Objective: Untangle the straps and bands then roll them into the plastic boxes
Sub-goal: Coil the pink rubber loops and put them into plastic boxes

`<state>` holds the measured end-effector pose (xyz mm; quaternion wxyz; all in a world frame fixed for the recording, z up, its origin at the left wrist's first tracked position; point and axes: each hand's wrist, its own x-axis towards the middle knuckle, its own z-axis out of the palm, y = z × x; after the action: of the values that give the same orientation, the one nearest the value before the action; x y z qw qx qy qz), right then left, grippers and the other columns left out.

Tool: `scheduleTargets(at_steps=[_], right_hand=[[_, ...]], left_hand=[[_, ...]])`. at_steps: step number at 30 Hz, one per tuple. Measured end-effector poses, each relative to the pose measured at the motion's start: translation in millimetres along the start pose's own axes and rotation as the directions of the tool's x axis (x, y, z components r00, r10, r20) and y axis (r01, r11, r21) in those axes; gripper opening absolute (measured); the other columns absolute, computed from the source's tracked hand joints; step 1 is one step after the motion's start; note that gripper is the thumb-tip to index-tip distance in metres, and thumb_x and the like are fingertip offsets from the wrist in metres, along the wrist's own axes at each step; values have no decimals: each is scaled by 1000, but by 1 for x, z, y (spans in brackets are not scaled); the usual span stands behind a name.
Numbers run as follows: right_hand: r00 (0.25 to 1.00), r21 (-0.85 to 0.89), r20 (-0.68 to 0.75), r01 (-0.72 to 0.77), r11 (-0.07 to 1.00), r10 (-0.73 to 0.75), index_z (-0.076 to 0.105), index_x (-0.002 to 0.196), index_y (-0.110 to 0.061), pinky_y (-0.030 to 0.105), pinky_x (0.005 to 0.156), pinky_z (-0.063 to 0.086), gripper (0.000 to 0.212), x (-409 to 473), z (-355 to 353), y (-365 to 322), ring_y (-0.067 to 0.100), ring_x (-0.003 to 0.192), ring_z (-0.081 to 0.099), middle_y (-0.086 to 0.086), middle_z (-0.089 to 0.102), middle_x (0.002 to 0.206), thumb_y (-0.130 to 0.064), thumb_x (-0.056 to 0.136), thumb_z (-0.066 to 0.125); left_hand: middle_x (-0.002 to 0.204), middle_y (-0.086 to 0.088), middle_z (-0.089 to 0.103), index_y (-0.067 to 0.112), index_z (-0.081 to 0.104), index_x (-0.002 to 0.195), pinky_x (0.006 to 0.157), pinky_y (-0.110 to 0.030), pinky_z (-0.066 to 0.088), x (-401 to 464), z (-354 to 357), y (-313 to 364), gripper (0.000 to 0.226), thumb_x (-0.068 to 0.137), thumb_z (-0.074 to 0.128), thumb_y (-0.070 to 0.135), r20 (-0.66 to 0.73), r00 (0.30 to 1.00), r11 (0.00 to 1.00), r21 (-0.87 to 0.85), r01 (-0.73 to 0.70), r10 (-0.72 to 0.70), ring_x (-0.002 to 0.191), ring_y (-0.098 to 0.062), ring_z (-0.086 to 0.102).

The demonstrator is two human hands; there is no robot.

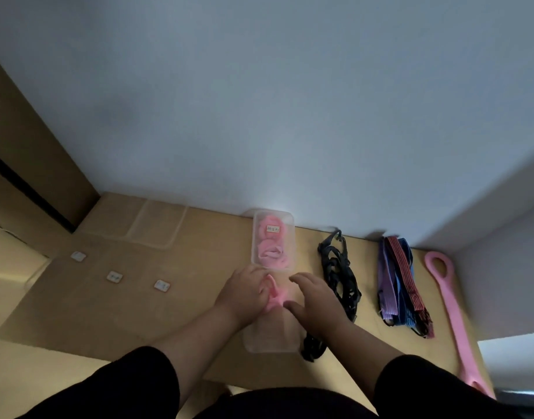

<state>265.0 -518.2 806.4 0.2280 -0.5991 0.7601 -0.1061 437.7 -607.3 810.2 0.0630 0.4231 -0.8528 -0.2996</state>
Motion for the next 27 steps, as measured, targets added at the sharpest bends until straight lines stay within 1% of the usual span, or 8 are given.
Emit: scheduleTargets(at_steps=[4, 6, 8, 12, 15, 20, 24, 27], right_hand=[[998, -5, -9, -64, 998, 64, 42, 151, -17, 26, 117, 26, 65, -19, -6, 0, 15, 143, 36, -1, 43, 154, -39, 94, 65], [993, -2, -19, -115, 993, 115, 38, 153, -18, 25, 118, 22, 67, -33, -10, 3, 14, 146, 31, -2, 38, 157, -39, 95, 64], [983, 10, -45, -178, 984, 178, 38, 154, -20, 25, 119, 23, 67, -49, -14, 9, 12, 147, 29, -6, 36, 159, -40, 95, 63], [956, 33, -88, -279, 960, 281, 34, 155, -22, 27, 120, 23, 66, -84, -25, 26, 12, 147, 27, -8, 32, 160, -40, 97, 59], [930, 55, -121, -343, 938, 348, 33, 155, -23, 27, 119, 23, 66, -110, -31, 45, 12, 147, 28, -8, 33, 160, -41, 97, 59], [887, 94, -139, -431, 898, 440, 32, 156, -25, 28, 119, 23, 64, -147, -43, 89, 13, 148, 28, -7, 31, 162, -41, 99, 56], [878, 86, -111, -459, 884, 466, 34, 155, -25, 27, 120, 21, 62, -177, -55, 137, 14, 148, 27, -5, 31, 162, -40, 99, 55], [866, 81, -96, -484, 871, 490, 38, 153, -29, 27, 117, 28, 59, -200, -66, 179, 11, 144, 34, -9, 34, 159, -40, 98, 56]], left_hand=[[145, -5, 51, 10, 52, 140, 113, -28, 27, -4, 1, 16, 47, 95, 49, 22, 33, 996, 996, 36, -84, 83, 135, -20, 42], [149, -2, 47, 13, 48, 144, 115, -28, 24, -3, 5, 25, 48, 98, 49, 23, 81, 990, 992, 29, -121, 118, 139, -17, 39], [150, -1, 46, 14, 46, 145, 116, -29, 23, -3, 8, 38, 49, 98, 49, 25, 93, 983, 986, 32, -161, 158, 139, -16, 38], [141, 5, 49, 17, 52, 138, 111, -34, 26, -5, 21, 72, 43, 96, 44, 22, 175, 958, 970, 50, -239, 227, 133, -16, 41], [130, 12, 52, 24, 55, 132, 110, -33, 36, -1, 40, 94, 42, 93, 41, 29, 204, 937, 955, 23, -295, 284, 128, -15, 46], [147, 7, 43, 15, 46, 145, 112, -24, 27, -6, 68, 141, 49, 97, 45, 25, 236, 911, 934, 33, -355, 338, 138, -12, 33], [148, 1, 42, 14, 46, 142, 109, -32, 37, -4, 100, 181, 46, 98, 43, 27, 326, 888, 928, 73, -364, 323, 140, -17, 34], [150, -1, 41, 13, 42, 145, 112, -35, 37, -5, 127, 216, 50, 98, 45, 27, 355, 887, 935, 83, -344, 295, 140, -17, 34]])
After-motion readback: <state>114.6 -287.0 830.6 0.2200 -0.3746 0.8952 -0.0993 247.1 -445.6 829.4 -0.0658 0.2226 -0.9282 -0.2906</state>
